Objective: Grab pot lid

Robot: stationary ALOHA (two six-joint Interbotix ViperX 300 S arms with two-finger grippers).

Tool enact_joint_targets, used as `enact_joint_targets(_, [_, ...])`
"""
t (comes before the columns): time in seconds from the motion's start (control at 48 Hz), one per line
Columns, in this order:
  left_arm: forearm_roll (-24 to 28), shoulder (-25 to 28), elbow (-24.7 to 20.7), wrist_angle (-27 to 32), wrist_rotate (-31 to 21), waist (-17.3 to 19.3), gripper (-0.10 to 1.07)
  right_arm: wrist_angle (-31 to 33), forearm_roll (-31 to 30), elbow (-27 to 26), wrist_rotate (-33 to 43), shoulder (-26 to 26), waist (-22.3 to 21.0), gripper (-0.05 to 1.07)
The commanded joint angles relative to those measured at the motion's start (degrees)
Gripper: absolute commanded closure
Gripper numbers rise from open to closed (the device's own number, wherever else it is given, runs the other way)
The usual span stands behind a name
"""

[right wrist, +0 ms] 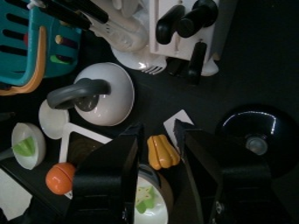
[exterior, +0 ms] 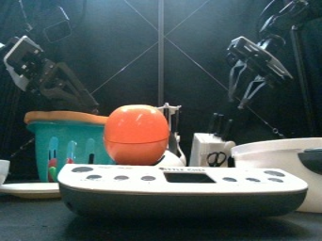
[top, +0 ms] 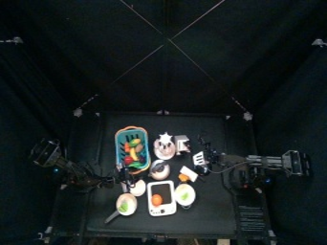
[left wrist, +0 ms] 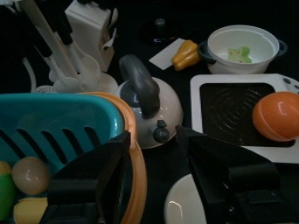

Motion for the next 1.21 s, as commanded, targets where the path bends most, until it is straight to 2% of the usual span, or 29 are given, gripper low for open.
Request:
enact_joint_targets(0.0, [-0.26,-0.53,-0.79,0.18,0.09,0.18,0.13,-0.18,0.00,-0.53,-0.18,-0.88,0.18,0.29])
enact_joint_targets(0.208, [-0.35,-0.53,-0.79,0.18,0.09,0.18,0.13,-0.26,1.49,1.49,-0.26,-1.85,3.60,0.29])
enact_joint_targets(0.396, [-0.44,-0.53,-0.79,0.26,0.09,0.09,0.13,-0.79,4.39,6.86,0.00,-3.08,7.12,0.29])
enact_joint_targets(0.562, [-0.44,-0.53,-0.79,0.18,0.09,0.09,0.13,-0.70,5.63,10.99,-0.09,-4.04,7.65,0.29])
enact_joint_targets(0.792, [-0.53,-0.53,-0.79,0.18,0.09,0.09,0.13,-0.62,-0.18,13.71,-0.62,-3.52,8.88,0.30])
enact_joint_targets(0.979, [-0.53,-0.53,-0.97,0.18,0.09,0.26,0.13,-0.09,-9.58,14.77,-0.18,-2.81,13.80,0.30])
enact_joint_targets(1.188, [-0.53,-0.53,-0.88,0.18,0.09,0.35,0.13,1.76,-9.14,16.26,-0.09,-0.62,14.50,0.30])
